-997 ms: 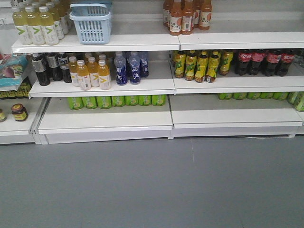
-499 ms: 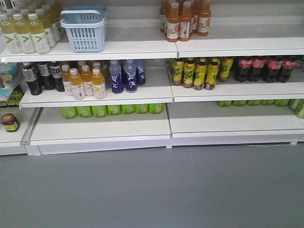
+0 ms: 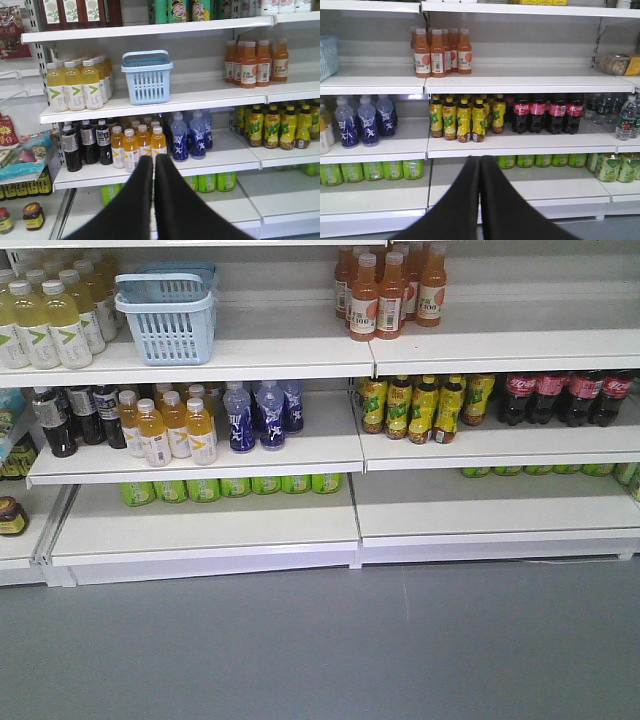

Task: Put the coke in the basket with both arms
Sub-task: 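Drive the base toward the shelf holding the light-blue basket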

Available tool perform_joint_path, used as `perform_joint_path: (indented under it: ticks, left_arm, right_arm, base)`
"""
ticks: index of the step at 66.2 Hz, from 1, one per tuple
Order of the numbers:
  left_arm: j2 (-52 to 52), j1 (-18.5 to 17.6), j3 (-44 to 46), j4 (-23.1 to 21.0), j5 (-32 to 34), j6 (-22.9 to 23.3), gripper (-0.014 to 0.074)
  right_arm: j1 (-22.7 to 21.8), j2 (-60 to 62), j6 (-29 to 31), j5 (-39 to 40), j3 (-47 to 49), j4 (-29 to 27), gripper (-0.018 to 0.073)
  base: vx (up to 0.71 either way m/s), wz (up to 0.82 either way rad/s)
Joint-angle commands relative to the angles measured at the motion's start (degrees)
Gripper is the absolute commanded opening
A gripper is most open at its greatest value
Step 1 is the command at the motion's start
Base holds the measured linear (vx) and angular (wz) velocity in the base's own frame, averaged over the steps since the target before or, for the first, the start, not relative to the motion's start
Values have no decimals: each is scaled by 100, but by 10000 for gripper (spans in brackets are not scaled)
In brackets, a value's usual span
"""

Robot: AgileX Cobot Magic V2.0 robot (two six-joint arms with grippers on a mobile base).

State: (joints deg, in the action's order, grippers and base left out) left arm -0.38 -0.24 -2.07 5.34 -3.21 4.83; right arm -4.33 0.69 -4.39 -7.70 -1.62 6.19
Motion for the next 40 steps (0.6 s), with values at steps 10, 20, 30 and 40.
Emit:
perform_joint_path:
  ticks: [10,20,30,40]
  left_arm:
    - [-118,-11,-26,-10,392,-15,-6]
    - [-118,-11,-26,-10,392,-15,-6]
    - [-118,-11,-26,-10,392,-15,-6]
    - [-118,-11,-26,-10,392,-15,-6]
  right_arm:
    - [-6,85,22,428,-87,39,-9]
    - [-6,85,22,428,-87,39,-9]
    - [-6,85,22,428,-87,39,-9]
    - [-6,85,22,428,-87,39,-9]
  base:
    - [12,0]
    - [10,1]
    - [9,4]
    - [8,-1]
